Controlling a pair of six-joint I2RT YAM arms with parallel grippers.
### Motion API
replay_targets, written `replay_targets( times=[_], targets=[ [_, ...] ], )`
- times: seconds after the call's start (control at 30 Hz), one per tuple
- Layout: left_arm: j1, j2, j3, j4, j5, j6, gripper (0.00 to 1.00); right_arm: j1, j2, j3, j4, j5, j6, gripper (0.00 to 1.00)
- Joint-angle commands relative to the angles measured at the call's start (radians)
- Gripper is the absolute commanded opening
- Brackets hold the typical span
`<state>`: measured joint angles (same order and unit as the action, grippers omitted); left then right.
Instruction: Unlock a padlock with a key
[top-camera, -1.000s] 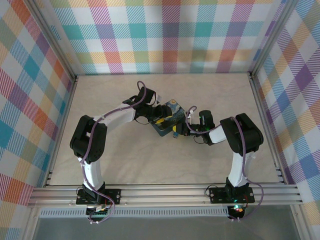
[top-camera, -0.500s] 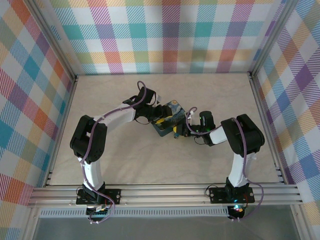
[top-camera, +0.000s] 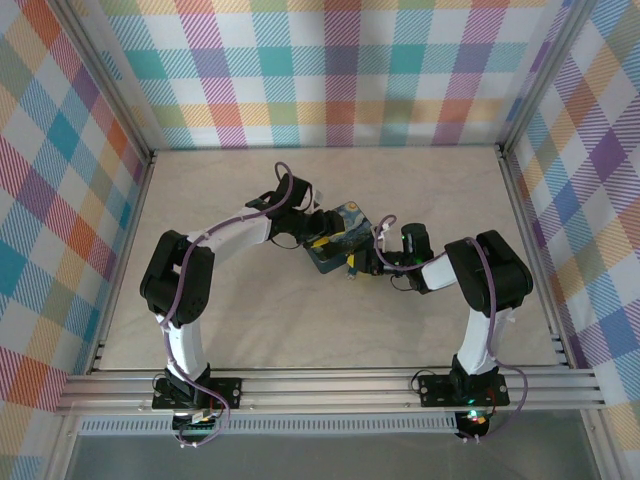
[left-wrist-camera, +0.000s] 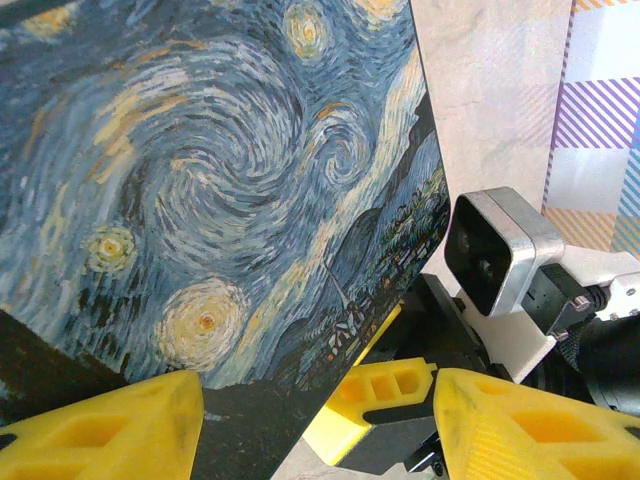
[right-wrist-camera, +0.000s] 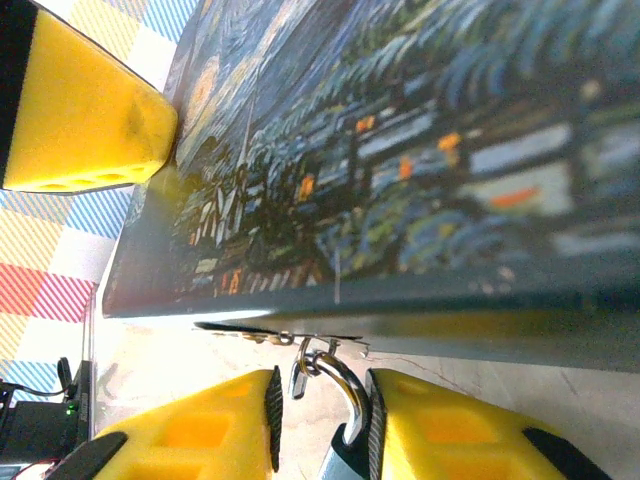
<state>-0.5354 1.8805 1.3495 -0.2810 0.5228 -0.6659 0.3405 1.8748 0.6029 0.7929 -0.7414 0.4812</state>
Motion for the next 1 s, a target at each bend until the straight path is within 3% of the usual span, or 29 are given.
replay_targets(
  times=[0.0, 0.57, 0.97],
  targets=[
    [-0.007, 0.022, 0.001, -0.005, -0.011, -0.002, 0.63, -0.003, -0.023, -0.012, 0.032, -0.031, -0.012, 0.28],
    [-0.008, 0.012, -0.002, -0.01, -0.017, -0.001, 0.63, -0.005, -0.022, -0.017, -0.027, 0.018, -0.029, 0.05],
    [-0.008, 0.001, -0.045, -0.012, -0.025, 0.003, 0.63, -0.046, -0.051, -0.077, 0.055, 0.041, 0.049, 0.02]
  ],
)
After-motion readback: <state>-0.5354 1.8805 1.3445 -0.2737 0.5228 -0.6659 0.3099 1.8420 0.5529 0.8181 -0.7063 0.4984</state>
